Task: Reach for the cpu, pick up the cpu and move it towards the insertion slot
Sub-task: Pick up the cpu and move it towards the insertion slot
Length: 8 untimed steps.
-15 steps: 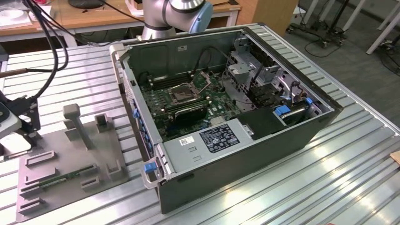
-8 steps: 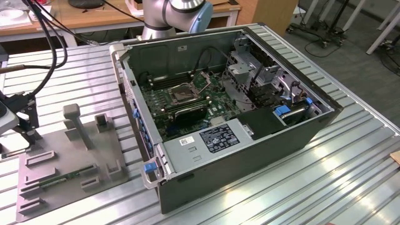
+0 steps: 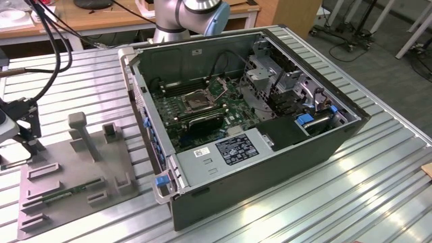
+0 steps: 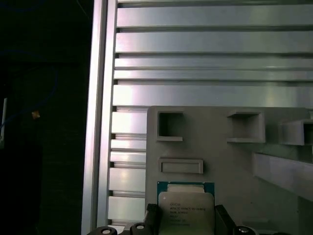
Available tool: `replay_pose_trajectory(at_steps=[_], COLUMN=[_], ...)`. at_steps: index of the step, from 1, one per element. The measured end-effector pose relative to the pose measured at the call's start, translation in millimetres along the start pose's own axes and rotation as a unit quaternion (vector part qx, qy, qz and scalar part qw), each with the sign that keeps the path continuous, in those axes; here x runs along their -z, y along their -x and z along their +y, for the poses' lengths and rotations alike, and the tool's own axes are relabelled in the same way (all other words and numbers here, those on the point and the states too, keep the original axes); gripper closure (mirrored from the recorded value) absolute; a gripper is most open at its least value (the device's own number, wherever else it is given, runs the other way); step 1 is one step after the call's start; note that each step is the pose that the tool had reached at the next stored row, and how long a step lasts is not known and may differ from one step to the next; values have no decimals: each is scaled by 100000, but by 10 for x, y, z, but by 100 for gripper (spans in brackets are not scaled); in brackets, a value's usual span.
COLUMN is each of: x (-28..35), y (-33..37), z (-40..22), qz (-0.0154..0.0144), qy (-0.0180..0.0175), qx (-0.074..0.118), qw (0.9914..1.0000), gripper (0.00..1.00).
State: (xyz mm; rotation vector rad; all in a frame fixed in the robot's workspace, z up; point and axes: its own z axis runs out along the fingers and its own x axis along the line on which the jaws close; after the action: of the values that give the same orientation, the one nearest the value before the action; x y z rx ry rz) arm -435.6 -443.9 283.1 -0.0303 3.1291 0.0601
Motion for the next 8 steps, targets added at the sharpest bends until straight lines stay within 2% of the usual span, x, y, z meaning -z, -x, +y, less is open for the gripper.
replay_pose_trajectory(at_steps=[8], x=[97], y=[1], z=[4], qz=[1], qy=[-3], qx=[-3], qw=[100000], gripper=[46])
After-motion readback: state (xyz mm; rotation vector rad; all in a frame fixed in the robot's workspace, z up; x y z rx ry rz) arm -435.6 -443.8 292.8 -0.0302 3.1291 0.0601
